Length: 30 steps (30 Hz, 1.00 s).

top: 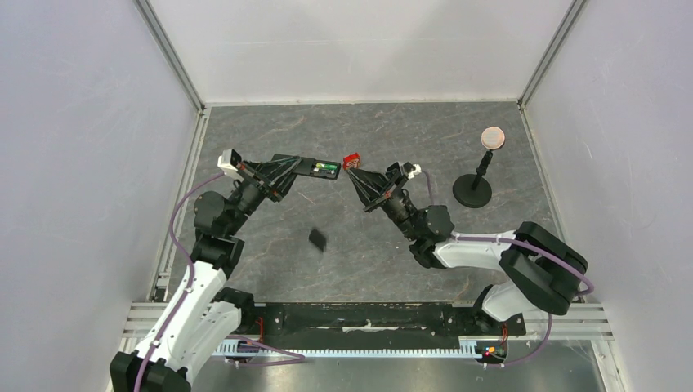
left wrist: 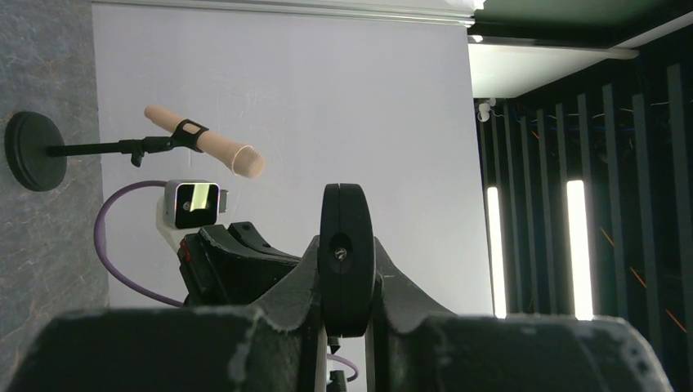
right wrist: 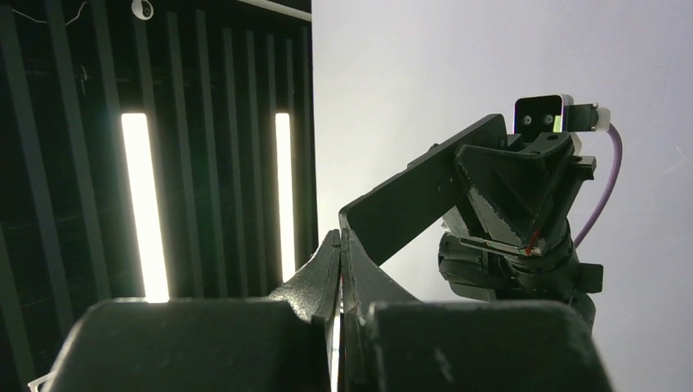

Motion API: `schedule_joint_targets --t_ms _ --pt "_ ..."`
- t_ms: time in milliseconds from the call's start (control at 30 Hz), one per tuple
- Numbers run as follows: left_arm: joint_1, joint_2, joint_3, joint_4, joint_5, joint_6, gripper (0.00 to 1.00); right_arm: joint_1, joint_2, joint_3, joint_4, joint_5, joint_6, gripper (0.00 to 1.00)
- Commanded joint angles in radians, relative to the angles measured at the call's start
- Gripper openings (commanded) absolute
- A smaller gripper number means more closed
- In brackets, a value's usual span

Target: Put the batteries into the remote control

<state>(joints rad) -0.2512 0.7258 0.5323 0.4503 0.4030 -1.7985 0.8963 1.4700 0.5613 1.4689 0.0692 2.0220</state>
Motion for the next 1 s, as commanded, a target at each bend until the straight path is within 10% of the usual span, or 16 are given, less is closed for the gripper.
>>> schedule_joint_targets --t_ms 0,267,400,633,967 --pt "-0.007 -0.017 0.059 0.001 0.015 -0.032 0.02 0.013 -0.005 0.002 0.106 0.067 0.009 0.0" --pt "-0.005 -0.041 0.084 -0.298 -0.034 0.238 0.02 -0.023 -0.094 -0.116 -0.021 0.011 -0.065 0.04" --pt "-0.005 -0.049 0.066 -0.495 -0.104 0.426 0.02 -0.085 -0.24 -0.143 -0.351 -0.066 -0.246 0.09" --pt "-0.003 -0.034 0.069 -0.618 -0.178 0.593 0.02 -0.111 -0.329 0.143 -1.194 -0.064 -0.979 0.17" --pt "-0.003 -0.048 0.328 -0.951 -0.317 0.869 0.02 0.011 -0.155 0.203 -1.511 -0.298 -1.701 0.5"
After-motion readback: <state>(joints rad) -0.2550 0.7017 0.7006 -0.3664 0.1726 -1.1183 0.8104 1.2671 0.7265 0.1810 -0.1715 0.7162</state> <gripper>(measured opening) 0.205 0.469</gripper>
